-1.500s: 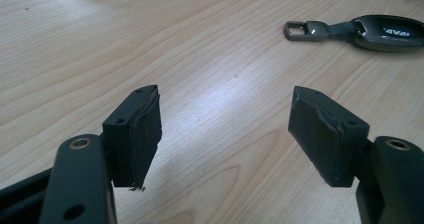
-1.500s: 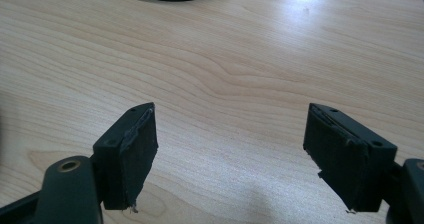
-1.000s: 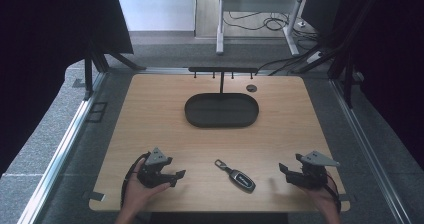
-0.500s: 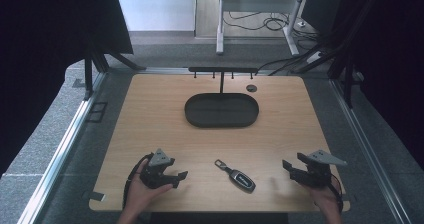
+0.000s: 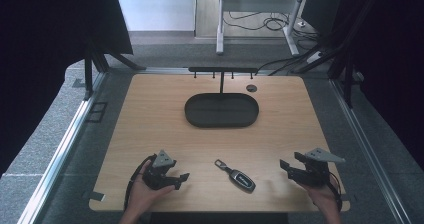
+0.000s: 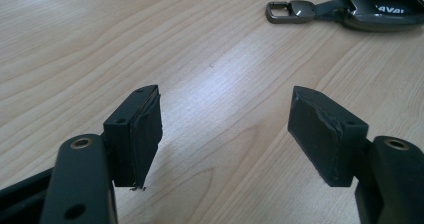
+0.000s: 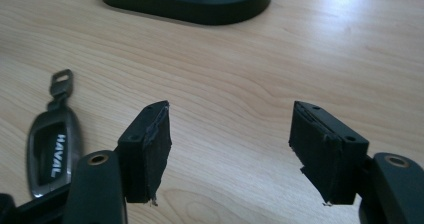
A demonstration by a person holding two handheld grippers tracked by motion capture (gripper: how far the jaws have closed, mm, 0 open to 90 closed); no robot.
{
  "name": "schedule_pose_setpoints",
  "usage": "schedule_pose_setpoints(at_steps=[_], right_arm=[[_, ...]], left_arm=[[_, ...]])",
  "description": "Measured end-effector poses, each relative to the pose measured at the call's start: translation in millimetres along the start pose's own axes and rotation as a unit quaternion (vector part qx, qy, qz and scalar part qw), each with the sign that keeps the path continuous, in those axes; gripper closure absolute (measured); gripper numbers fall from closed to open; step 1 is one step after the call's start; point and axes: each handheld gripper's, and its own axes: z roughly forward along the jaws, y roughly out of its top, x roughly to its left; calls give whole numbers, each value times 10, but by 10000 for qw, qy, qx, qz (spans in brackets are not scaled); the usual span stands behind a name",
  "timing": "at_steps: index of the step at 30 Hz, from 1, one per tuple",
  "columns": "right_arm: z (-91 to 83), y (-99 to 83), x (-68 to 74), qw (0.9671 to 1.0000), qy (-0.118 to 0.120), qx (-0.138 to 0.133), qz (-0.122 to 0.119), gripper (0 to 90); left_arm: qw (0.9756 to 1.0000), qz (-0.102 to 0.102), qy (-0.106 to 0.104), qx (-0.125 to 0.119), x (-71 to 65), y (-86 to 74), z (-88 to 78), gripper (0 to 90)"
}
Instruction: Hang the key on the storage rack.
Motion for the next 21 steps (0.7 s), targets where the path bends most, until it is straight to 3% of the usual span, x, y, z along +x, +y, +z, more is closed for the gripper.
schedule_pose_setpoints(at_steps=[5,8,21], right_arm=[[8,90,73,9998,106,39,-157,383],[20,186,143,9991,238,228,-250,434],[-5,396,223,9962,553,461,-496,435]], left_arm=[[10000,-19,-26,1,14,-2,2,305],[10000,-33,-9,-80,19,2,-42,305],[9998,-150,71,-128,93,0,-96,305]])
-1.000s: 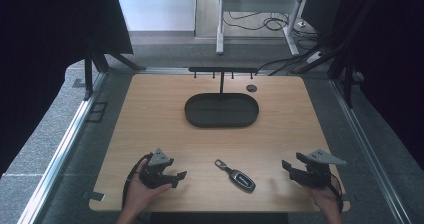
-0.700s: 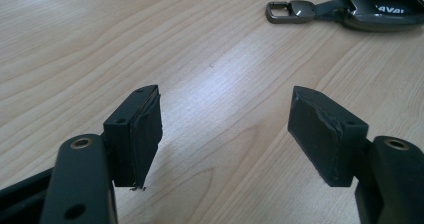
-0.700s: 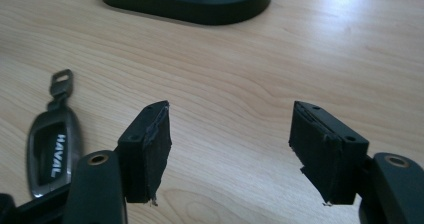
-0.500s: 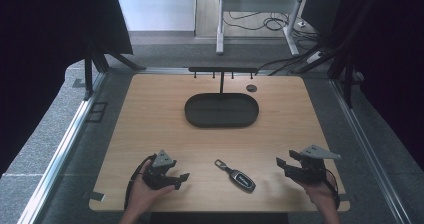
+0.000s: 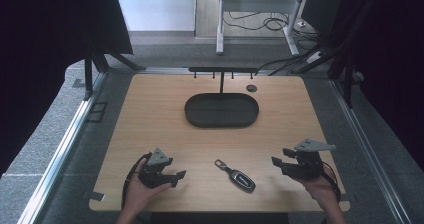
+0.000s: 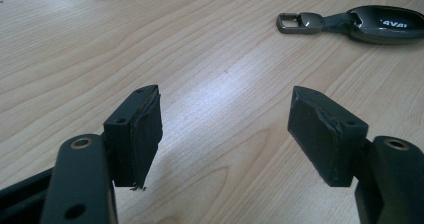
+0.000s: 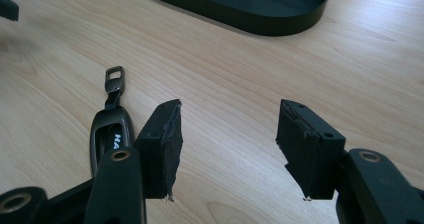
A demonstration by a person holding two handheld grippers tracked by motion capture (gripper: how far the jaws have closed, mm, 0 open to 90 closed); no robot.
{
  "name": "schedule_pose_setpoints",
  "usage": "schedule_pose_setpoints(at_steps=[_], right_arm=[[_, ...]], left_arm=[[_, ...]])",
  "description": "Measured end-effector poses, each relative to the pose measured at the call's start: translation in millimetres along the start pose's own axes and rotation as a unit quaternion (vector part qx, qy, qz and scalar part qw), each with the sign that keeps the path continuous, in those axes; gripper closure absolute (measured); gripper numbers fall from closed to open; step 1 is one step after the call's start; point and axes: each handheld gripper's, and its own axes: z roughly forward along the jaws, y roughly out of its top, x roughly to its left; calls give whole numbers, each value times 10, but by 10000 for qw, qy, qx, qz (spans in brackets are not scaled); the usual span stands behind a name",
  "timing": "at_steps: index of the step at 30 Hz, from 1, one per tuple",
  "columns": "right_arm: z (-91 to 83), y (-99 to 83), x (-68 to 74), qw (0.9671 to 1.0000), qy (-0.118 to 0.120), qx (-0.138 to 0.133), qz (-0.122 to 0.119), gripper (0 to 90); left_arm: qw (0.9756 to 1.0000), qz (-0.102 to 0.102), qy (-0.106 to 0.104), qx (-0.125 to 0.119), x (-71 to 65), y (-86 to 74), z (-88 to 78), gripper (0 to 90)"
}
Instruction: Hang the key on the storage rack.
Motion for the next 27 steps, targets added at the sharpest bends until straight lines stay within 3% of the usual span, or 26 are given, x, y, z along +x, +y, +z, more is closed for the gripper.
schedule_pose_setpoints(at_steps=[13,15,27], right_arm=[[210,271,164,9983,320,434,-233,469],[239,300,186,9974,356,520,-354,472],[292,413,266,9953,418,716,-502,469]], left_arm=[[10000,-24,6,-84,11,4,-55,305],[10000,-5,7,-66,11,3,-42,305],[10000,22,-10,-39,-13,3,-31,304]])
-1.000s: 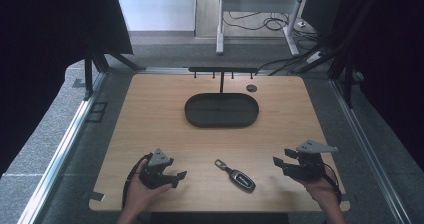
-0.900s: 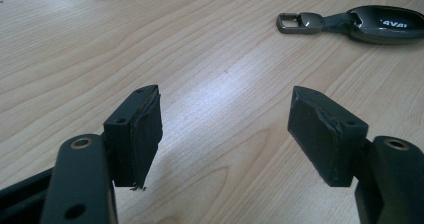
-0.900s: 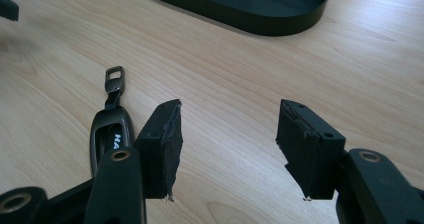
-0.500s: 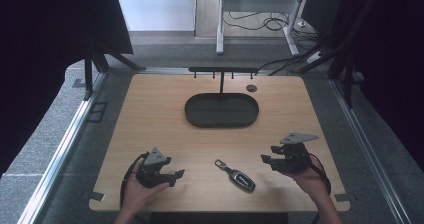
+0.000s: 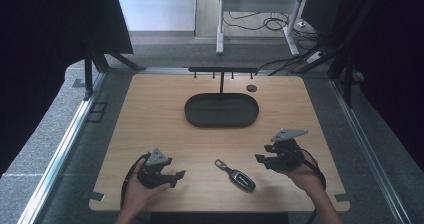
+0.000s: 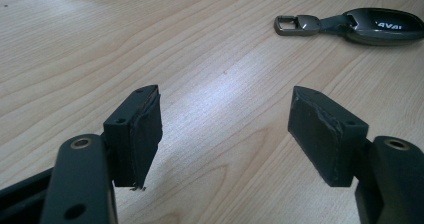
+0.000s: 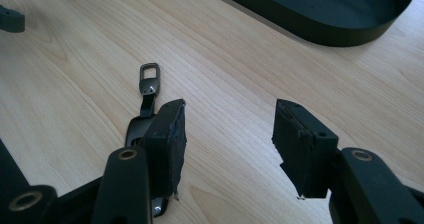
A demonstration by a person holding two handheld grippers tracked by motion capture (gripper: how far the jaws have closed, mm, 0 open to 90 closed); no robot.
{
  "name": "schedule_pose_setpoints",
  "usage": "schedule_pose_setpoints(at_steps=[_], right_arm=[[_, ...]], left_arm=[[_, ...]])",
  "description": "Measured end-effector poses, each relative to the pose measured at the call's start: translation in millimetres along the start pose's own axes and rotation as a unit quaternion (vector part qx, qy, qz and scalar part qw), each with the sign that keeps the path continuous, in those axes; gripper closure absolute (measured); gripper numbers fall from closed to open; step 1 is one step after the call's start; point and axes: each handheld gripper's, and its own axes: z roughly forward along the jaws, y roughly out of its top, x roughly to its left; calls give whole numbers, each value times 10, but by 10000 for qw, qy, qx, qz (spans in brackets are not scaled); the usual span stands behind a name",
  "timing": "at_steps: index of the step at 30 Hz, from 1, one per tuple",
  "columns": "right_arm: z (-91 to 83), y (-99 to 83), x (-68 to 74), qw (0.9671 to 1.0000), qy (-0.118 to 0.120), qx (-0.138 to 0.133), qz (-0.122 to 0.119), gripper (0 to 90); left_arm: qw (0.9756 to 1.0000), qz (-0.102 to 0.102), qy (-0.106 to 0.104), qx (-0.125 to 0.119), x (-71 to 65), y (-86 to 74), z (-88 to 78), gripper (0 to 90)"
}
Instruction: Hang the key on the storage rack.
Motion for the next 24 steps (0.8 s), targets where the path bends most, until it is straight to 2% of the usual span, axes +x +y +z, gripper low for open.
schedule_pose_setpoints(at_steps=[24], right_arm=[[246,123,103,9993,152,302,-183,462]], left_arm=[[10000,3,-13,44,-10,-7,39,304]])
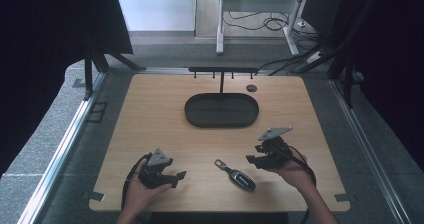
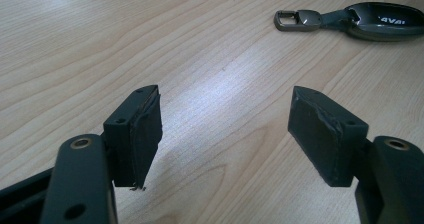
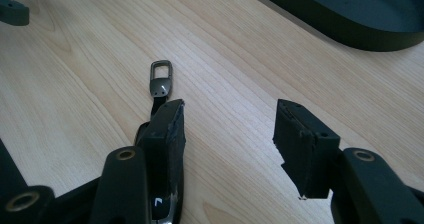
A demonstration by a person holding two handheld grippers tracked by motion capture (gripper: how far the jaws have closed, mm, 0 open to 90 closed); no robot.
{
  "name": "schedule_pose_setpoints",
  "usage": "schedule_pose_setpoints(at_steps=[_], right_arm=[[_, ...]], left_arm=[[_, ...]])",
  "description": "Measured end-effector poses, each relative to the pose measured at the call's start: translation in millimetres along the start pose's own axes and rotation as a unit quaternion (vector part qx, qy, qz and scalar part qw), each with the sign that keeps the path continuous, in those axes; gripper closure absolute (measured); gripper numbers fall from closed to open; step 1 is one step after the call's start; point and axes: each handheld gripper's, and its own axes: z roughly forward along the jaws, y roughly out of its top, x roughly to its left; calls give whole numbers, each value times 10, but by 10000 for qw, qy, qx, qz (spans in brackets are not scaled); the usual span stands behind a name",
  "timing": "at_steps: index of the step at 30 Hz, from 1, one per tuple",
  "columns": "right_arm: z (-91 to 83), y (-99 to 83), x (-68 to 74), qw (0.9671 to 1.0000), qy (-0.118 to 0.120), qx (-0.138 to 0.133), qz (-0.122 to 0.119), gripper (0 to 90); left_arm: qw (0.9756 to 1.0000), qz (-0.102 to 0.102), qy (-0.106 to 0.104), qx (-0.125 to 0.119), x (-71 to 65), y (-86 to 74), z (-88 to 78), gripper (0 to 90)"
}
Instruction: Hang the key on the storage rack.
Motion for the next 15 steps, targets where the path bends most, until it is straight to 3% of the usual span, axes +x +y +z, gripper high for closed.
schedule_pose_setpoints(at_steps=[15], right_arm=[[216,75,108,9997,122,180,-136,476]], left_arm=[[10000,29,-11,41,0,-4,14,304]])
